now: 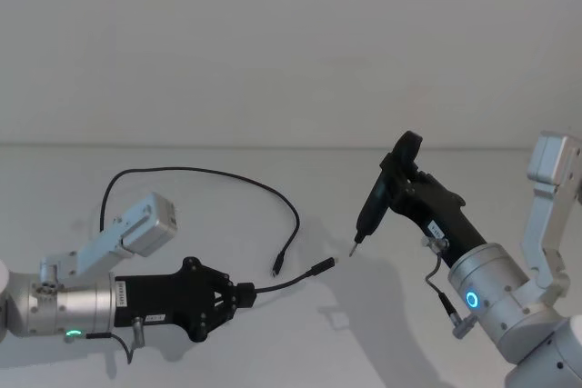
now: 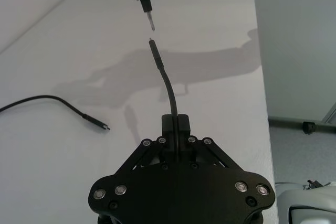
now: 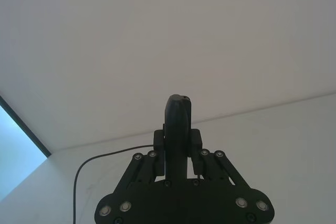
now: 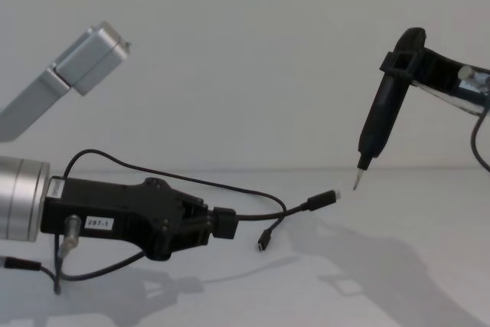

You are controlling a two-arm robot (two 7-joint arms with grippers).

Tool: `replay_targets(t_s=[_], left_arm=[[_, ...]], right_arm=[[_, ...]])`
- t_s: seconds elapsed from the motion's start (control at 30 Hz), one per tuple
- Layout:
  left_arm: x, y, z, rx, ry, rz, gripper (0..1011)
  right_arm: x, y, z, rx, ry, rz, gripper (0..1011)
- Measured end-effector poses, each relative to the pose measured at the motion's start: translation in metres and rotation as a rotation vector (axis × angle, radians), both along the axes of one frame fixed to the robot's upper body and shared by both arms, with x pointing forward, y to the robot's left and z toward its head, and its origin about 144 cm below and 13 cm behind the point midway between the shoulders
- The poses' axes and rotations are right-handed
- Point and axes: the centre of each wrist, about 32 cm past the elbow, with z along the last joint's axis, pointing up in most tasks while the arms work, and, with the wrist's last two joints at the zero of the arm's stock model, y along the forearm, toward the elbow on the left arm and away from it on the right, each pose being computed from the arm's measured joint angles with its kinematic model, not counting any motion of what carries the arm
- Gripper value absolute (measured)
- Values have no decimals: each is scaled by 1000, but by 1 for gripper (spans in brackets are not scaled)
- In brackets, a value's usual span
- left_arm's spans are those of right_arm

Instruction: Pick up the data cable with the one hand.

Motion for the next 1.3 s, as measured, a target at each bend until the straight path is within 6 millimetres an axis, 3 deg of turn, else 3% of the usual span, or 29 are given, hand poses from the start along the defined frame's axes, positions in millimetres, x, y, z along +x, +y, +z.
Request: replay_targets(t_s=[0.6,1.3], left_arm=[[-6,4,-3,35,-18,105,44],[-1,-15,-5,54,-73,210,44]], right_arm=[[0,0,0,1,0,0,279],[0,0,0,1,0,0,279]])
